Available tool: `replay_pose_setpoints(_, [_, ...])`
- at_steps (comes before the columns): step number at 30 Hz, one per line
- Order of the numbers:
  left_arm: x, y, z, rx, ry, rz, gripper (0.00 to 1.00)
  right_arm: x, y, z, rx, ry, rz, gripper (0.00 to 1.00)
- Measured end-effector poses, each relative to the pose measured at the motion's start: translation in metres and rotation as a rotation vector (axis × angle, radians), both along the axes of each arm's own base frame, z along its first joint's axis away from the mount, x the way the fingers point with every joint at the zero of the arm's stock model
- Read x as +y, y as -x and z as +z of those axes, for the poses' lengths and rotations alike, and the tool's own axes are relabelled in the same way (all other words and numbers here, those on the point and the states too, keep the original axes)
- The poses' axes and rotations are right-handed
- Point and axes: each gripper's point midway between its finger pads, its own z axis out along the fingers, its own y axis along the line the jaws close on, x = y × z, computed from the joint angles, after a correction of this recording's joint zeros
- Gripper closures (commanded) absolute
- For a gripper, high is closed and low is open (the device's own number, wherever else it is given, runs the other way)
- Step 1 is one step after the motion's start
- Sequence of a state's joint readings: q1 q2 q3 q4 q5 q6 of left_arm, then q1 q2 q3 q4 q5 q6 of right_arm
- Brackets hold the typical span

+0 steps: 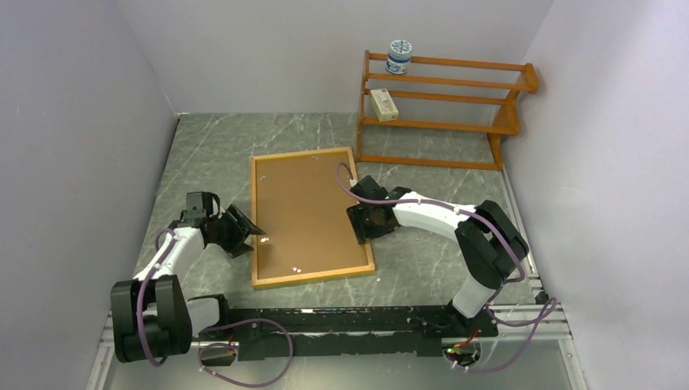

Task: Put the photo into the frame
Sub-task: Install the photo frame at the center of the board.

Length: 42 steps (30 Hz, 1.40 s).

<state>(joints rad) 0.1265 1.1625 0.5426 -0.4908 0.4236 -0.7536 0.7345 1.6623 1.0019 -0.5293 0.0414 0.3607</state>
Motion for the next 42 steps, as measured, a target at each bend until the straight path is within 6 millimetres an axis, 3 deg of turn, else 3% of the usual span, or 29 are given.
replay_pose_setpoints(7, [0.000,0.000,0.000,0.001,-0.001,0.001,0.36,0.003,-0.005,-0.004,0.000,0.012,0.012,0.51])
replay_pose_setpoints(13, [0.000,0.000,0.000,0.000,-0.002,0.001,0.36,0.006,-0.007,-0.004,-0.007,0.011,0.018,0.68])
replay_pose_setpoints(16, [0.000,0.000,0.000,0.000,-0.002,0.001,0.36,0.006,-0.007,-0.004,-0.008,0.012,0.020,0.72])
replay_pose_setpoints(21, [0.000,0.000,0.000,0.000,-0.002,0.001,0.35,0.005,-0.006,-0.003,-0.005,0.018,0.020,0.70])
replay_pose_setpoints(27, [0.000,0.000,0.000,-0.001,0.000,0.000,0.30,0.002,-0.011,0.002,-0.034,0.022,-0.003,0.46])
replay_pose_setpoints(30, [-0.001,-0.001,0.001,-0.008,0.006,-0.004,0.26,0.000,-0.020,0.023,-0.095,-0.008,-0.045,0.38])
replay_pose_setpoints(36, [-0.009,-0.004,0.001,-0.009,0.036,-0.029,0.33,0.009,-0.034,0.085,-0.234,-0.186,-0.087,0.38])
replay_pose_setpoints(39, [-0.019,-0.005,-0.001,-0.005,0.048,-0.064,0.41,0.024,-0.031,0.088,-0.203,-0.258,-0.074,0.44])
replay_pose_setpoints(42, [-0.033,0.001,-0.007,0.019,0.048,-0.110,0.47,0.042,-0.022,0.071,-0.097,-0.317,-0.082,0.45])
